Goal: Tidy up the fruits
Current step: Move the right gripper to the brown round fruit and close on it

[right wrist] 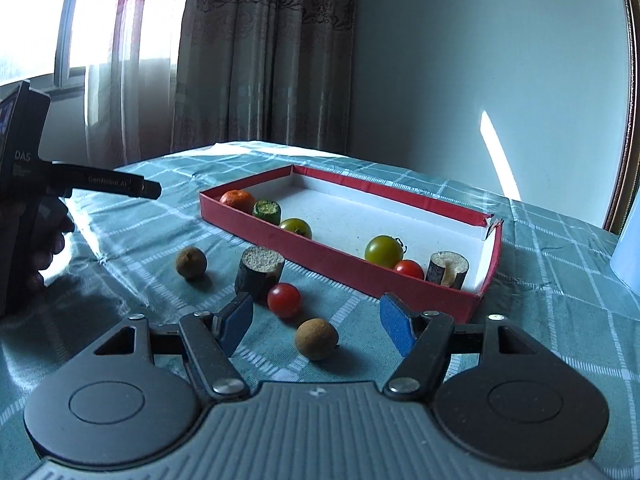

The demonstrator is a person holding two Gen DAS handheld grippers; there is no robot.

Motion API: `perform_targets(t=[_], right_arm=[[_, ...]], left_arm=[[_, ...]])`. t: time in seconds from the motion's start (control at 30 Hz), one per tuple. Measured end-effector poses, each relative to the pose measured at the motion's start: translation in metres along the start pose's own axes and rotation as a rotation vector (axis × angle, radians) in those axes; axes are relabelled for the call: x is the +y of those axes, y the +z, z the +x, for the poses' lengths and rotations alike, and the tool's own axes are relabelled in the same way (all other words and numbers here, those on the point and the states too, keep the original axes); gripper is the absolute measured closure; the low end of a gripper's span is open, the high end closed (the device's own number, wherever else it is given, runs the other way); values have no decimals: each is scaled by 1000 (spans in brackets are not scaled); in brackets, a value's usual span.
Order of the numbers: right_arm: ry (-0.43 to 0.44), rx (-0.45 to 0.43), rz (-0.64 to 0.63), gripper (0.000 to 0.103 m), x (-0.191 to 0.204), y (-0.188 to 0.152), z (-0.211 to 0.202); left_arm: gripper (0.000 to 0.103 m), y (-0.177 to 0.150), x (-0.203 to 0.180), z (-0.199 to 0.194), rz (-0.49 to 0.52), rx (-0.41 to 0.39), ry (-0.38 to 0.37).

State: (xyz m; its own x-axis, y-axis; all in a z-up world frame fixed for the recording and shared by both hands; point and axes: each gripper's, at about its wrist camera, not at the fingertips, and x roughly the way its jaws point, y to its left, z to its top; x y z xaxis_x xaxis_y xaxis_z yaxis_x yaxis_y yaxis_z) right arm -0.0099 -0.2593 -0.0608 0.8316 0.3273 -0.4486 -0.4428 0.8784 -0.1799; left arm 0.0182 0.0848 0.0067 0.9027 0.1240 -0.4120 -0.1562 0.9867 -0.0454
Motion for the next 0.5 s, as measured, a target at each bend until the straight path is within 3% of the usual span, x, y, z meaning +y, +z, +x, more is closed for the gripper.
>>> perform_targets(t=[0.23,0.3,0.37,0.5], right_arm=[[4,81,24,33,-6,1,14],[7,97,36,39,-8,1,18],[6,122,38,54,-8,1,21],[8,128,38,59,-7,1,23]], left_arm=[[0,1,2,4,-18,11,-20],[0,1,2,3,-16,7,-21],[0,1,2,3,-14,4,-25],[0,1,2,2,-13,1,-23]])
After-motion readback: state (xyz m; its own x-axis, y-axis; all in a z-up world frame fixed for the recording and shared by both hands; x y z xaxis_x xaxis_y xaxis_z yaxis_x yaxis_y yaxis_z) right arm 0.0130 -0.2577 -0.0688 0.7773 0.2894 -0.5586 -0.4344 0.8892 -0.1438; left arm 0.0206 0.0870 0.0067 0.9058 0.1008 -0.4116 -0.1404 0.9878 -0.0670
